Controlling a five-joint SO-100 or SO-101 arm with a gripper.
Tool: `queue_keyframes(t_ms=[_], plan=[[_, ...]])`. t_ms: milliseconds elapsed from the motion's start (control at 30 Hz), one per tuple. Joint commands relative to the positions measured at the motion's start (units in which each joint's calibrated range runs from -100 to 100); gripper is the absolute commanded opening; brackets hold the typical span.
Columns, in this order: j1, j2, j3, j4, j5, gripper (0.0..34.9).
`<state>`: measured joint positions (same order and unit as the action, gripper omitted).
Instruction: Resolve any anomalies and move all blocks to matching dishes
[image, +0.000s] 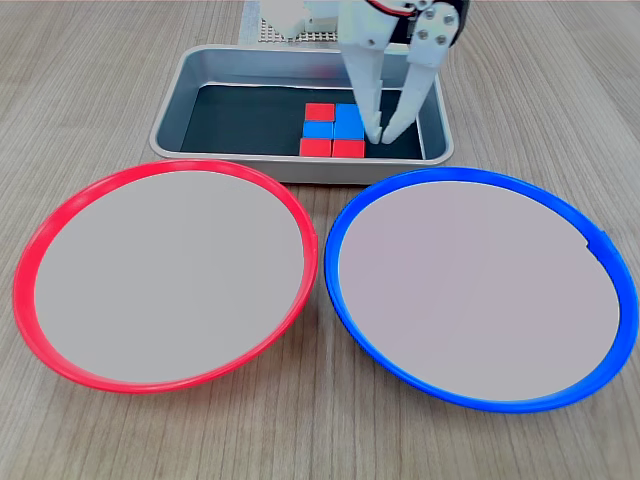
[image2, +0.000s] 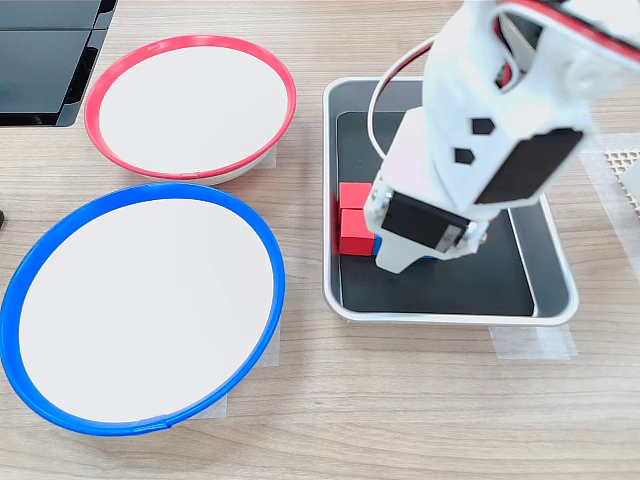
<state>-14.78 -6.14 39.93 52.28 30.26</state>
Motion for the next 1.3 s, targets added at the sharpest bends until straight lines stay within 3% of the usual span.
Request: queue_keyframes(t_ms=[0, 333, 433, 633, 700, 900, 1000, 1100, 1267], plan=[[4.38, -2.26, -0.19, 0.42, 2.49, 0.0], [18.59, -10.11, 6.27, 2.15, 9.67, 0.0], [20.19, -12.16, 6.91, 2.90, 10.16, 0.0], [14.17, -14.80, -2.47, 11.81, 3.96, 0.5], [11.53, -14.80, -5.56, 15.36, 0.63, 5.5], [5.23, -14.20, -6.56, 20.15, -12.45, 10.6], [4.57, -13.69, -4.20, 20.15, -17.63, 11.3], [5.88, -11.47, -3.29, 19.07, -20.46, 9.8], [8.14, -6.44, -4.29, 17.09, -21.25, 12.2]])
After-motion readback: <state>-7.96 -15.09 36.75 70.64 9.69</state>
